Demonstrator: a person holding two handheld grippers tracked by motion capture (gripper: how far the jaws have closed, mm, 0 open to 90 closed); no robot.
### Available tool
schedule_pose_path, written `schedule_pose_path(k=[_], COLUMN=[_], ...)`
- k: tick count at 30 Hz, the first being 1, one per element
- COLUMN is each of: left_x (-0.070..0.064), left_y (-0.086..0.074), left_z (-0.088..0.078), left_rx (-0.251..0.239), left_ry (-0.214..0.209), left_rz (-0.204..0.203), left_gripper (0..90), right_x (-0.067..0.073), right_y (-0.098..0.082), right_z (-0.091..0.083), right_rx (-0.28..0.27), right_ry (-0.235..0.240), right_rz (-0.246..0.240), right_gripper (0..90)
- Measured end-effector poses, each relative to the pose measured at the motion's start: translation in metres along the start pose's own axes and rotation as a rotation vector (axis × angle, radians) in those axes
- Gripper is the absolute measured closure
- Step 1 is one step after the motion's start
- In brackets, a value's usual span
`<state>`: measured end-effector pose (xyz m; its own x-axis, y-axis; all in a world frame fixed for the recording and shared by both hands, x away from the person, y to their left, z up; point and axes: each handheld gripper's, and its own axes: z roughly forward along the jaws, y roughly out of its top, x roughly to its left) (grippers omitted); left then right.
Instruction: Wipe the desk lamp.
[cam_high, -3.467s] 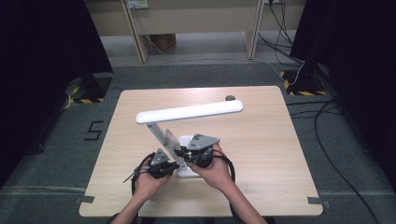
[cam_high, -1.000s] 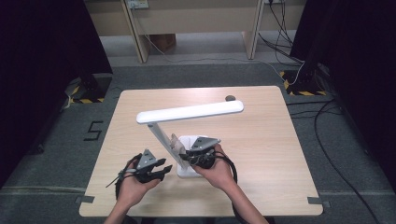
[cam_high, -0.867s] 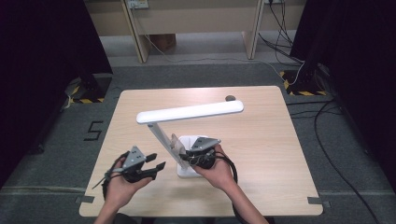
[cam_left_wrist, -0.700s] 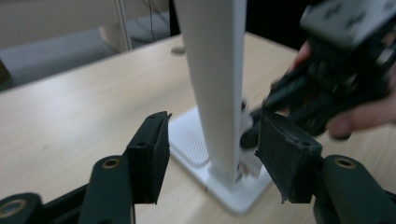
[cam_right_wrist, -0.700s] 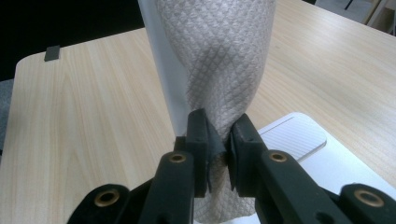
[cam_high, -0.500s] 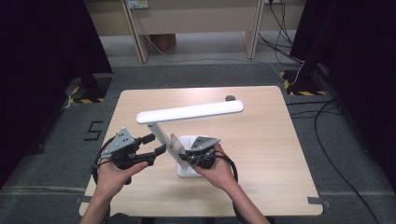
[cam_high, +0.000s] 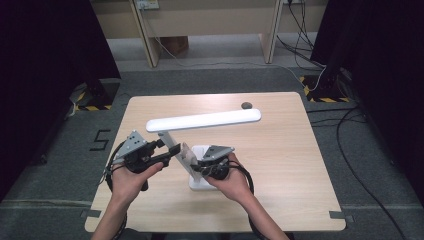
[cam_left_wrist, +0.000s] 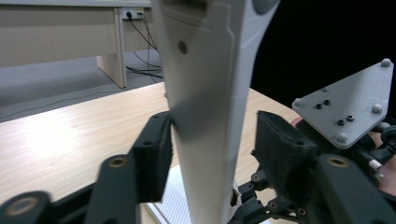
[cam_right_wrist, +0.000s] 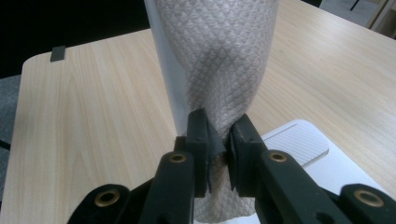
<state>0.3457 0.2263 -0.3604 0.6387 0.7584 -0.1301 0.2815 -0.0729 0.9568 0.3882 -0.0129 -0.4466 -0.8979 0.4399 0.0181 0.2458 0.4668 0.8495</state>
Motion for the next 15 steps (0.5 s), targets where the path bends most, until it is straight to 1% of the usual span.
schedule_pose_path(k=[1, 2, 3, 5, 6, 7, 8, 10, 12, 13, 15], left_x=[0.0, 0.0, -0.001, -0.003, -0.004, -0.005, -0.006, -0.008, -0.01, -0.01, -0.011], left_y=[0.0, 0.0, 0.0, 0.0, 0.0, 0.0, 0.0, 0.0, 0.0, 0.0, 0.0], left_z=[0.0, 0.0, 0.0, 0.0, -0.001, -0.001, 0.0, 0.0, 0.0, 0.0, 0.001], left_rx=[0.0, 0.0, 0.001, 0.004, 0.006, 0.007, 0.008, 0.008, 0.009, 0.009, 0.01], left_ry=[0.004, 0.009, 0.019, 0.036, 0.047, 0.058, 0.069, 0.084, 0.095, 0.098, 0.104], left_rz=[-0.003, -0.006, 0.001, 0.009, 0.015, 0.021, 0.024, 0.027, 0.032, 0.03, 0.029], left_gripper=[51.2, 52.2, 53.4, 55.8, 56.9, 58.4, 59.1, 59.9, 60.1, 60.2, 60.4], right_x=[0.0, -0.001, 0.0, -0.001, -0.001, -0.002, -0.002, -0.003, -0.003, -0.004, -0.003], right_y=[-0.001, -0.001, -0.002, -0.003, -0.004, -0.004, -0.004, -0.005, -0.006, -0.006, -0.007], right_z=[0.0, 0.001, 0.001, 0.002, 0.002, 0.003, 0.003, 0.004, 0.004, 0.005, 0.005], right_rx=[0.002, 0.004, 0.008, 0.011, 0.018, 0.017, 0.024, 0.023, 0.032, 0.032, 0.043], right_ry=[0.003, 0.001, 0.001, 0.007, 0.004, 0.007, 0.008, 0.013, 0.011, 0.012, 0.016], right_rz=[0.005, -0.002, 0.005, 0.002, 0.014, 0.008, 0.014, 0.007, 0.015, 0.003, 0.016], right_gripper=[80.6, 80.6, 80.6, 80.7, 80.7, 80.7, 80.7, 80.8, 80.8, 80.8, 80.8])
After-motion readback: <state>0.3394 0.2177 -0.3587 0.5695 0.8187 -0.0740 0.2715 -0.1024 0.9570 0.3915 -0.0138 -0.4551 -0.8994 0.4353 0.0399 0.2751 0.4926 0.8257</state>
